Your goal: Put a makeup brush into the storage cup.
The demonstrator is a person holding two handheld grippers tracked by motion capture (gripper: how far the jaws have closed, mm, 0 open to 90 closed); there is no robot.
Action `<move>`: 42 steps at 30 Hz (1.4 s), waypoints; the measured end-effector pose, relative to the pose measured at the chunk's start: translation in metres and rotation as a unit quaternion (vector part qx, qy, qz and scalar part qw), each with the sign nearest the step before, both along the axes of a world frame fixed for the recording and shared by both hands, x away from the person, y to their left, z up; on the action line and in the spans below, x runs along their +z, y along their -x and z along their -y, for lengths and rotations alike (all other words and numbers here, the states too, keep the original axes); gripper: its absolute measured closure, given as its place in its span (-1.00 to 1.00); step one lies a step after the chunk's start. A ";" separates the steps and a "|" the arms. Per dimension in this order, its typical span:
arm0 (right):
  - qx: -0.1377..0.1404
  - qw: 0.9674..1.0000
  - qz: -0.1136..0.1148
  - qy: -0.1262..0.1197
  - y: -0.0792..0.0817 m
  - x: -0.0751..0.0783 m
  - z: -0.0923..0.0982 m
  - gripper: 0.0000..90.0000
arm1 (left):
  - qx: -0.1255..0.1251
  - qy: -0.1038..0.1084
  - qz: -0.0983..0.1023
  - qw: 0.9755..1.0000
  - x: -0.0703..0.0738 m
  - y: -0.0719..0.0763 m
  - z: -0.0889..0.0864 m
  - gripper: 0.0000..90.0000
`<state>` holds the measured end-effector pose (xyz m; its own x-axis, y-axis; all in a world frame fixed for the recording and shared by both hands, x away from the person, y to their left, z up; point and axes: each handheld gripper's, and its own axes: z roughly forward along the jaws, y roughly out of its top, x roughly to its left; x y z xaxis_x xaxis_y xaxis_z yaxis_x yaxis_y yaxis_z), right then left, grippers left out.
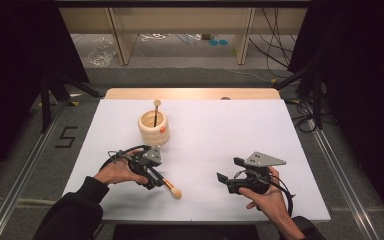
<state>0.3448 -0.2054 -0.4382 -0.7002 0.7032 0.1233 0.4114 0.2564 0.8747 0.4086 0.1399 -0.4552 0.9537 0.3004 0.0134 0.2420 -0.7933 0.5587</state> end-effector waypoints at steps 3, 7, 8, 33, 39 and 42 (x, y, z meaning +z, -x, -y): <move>0.001 1.000 0.000 0.001 0.000 0.000 0.000 -0.62 | -0.009 -0.014 0.001 1.000 0.004 -0.002 0.004 -0.39; 0.002 1.000 -0.001 -0.007 0.000 -0.001 -0.001 -0.61 | -0.032 -0.043 0.001 0.999 0.004 -0.007 0.007 -0.38; 0.003 1.000 -0.002 -0.007 0.000 -0.001 -0.001 -0.61 | -0.032 -0.048 -0.002 0.998 0.003 -0.007 0.007 -0.37; 0.008 1.000 -0.002 -0.002 0.000 -0.002 -0.002 -0.60 | -0.052 -0.082 -0.023 0.995 -0.008 -0.013 0.013 -0.05; 0.009 1.000 -0.001 -0.002 0.000 -0.002 -0.002 -0.60 | -0.058 -0.089 -0.029 0.994 -0.007 -0.014 0.013 0.02; 0.009 1.000 -0.001 -0.003 0.000 -0.002 -0.003 -0.60 | -0.070 -0.109 -0.025 0.991 -0.005 -0.016 0.013 0.05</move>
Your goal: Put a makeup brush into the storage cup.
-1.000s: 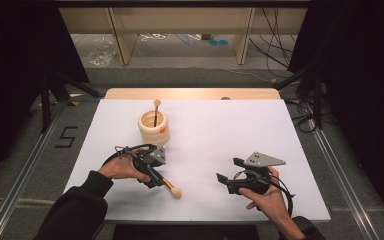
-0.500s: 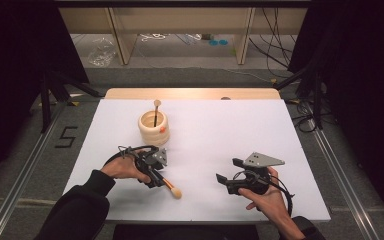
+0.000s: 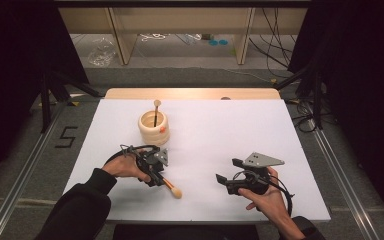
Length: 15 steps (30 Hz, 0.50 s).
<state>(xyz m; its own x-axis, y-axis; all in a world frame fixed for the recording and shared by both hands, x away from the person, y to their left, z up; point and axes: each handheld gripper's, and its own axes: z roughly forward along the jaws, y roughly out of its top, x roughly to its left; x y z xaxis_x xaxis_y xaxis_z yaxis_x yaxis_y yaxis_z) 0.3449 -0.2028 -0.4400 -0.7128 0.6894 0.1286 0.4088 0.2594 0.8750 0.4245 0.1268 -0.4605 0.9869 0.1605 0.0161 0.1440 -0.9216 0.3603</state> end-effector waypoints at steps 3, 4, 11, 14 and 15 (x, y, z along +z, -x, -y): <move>0.001 1.000 -0.005 0.000 0.000 0.001 0.000 -0.60 | 0.013 0.004 -0.003 1.000 -0.001 0.001 0.000 0.11; 0.001 1.000 -0.005 0.000 0.000 0.001 0.000 -0.60 | 0.014 0.003 -0.005 1.000 -0.001 0.001 0.000 0.12; 0.001 1.000 -0.006 0.009 0.000 0.001 0.001 -0.60 | 0.001 -0.027 -0.012 1.000 -0.001 -0.001 0.001 0.20; 0.001 1.000 -0.006 0.009 0.000 0.001 0.001 -0.59 | 0.001 -0.033 -0.013 0.999 -0.001 -0.001 0.001 0.25; 0.002 1.000 -0.007 0.009 0.001 0.001 0.000 -0.59 | 0.001 -0.035 -0.015 0.999 -0.001 -0.001 0.001 0.27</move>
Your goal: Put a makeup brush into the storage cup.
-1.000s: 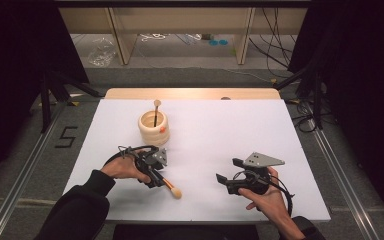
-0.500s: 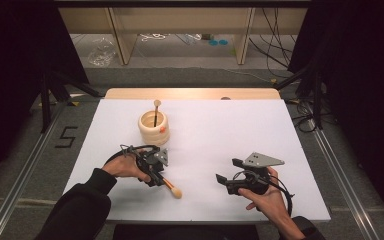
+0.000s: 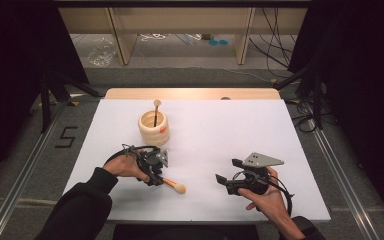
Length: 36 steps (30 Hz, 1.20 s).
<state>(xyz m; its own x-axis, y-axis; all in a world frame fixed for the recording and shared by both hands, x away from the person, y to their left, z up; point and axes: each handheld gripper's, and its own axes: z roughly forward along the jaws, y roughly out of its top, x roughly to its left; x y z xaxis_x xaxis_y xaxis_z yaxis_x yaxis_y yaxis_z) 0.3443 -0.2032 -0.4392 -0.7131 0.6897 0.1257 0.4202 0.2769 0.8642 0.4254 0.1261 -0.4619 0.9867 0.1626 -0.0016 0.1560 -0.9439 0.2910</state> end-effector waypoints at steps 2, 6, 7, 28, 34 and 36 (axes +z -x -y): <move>0.000 1.000 -0.001 0.000 0.000 0.000 0.000 -0.59 | 0.001 -0.004 -0.001 1.000 0.000 0.000 0.000 0.30; 0.001 1.000 0.003 -0.004 0.000 -0.001 -0.001 -0.59 | -0.004 -0.020 0.001 1.000 0.002 0.001 0.004 0.35; -0.002 1.000 -0.002 0.006 0.001 0.001 0.000 -0.59 | -0.004 -0.022 0.001 1.000 0.001 0.001 0.005 0.36; 0.005 1.000 0.001 -0.008 0.000 -0.001 -0.002 -0.59 | 0.012 -0.054 -0.009 0.998 0.003 0.001 0.010 0.59; 0.005 1.000 0.001 -0.008 0.000 -0.001 -0.002 -0.59 | 0.011 -0.063 -0.008 0.998 0.004 0.002 0.013 0.60; 0.006 1.000 0.000 -0.008 0.000 -0.001 -0.002 -0.59 | 0.008 -0.068 -0.006 0.998 0.004 0.001 0.014 0.61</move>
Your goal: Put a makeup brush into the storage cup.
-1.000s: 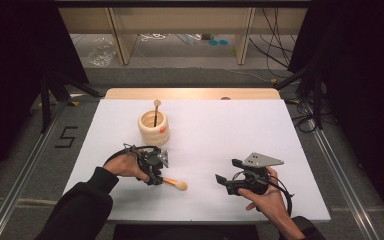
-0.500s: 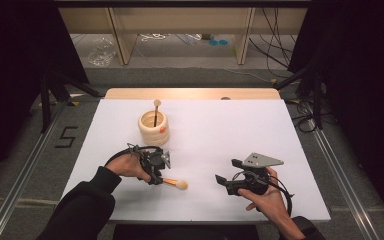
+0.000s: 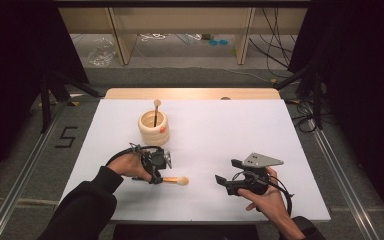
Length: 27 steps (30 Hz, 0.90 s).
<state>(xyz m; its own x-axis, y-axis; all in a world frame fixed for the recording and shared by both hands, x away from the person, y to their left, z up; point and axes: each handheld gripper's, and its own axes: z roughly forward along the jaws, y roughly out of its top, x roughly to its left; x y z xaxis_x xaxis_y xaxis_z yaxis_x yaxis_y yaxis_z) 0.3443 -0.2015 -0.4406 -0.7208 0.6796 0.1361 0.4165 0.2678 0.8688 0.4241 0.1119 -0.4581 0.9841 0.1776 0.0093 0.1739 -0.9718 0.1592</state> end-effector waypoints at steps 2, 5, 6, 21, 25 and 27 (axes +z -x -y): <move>0.000 1.000 0.000 0.000 0.000 0.000 0.000 -0.59 | 0.000 -0.002 0.000 1.000 0.000 0.000 0.001 0.62; 0.000 1.000 0.002 0.002 0.000 0.000 0.000 -0.59 | 0.001 -0.003 -0.003 1.000 0.000 0.000 0.001 0.65; 0.000 1.000 0.002 0.002 0.000 0.000 0.000 -0.59 | 0.003 -0.004 -0.004 1.000 0.000 0.001 0.001 0.67; 0.002 1.000 0.002 0.002 0.000 0.000 -0.001 -0.59 | 0.007 -0.020 -0.002 1.000 0.000 0.001 0.006 0.73; 0.003 1.000 0.001 0.002 0.000 0.000 -0.001 -0.59 | -0.001 -0.018 0.003 1.000 0.000 0.001 0.006 0.73; 0.003 1.000 0.000 0.002 0.000 0.000 -0.001 -0.59 | -0.003 -0.018 0.003 1.000 0.000 0.001 0.006 0.73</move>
<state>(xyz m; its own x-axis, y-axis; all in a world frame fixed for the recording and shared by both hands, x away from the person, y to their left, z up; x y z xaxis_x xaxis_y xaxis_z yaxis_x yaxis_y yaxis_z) 0.3445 -0.2010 -0.4409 -0.7246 0.6764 0.1323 0.4143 0.2740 0.8679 0.4228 0.1063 -0.4579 0.9849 0.1717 0.0213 0.1678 -0.9778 0.1258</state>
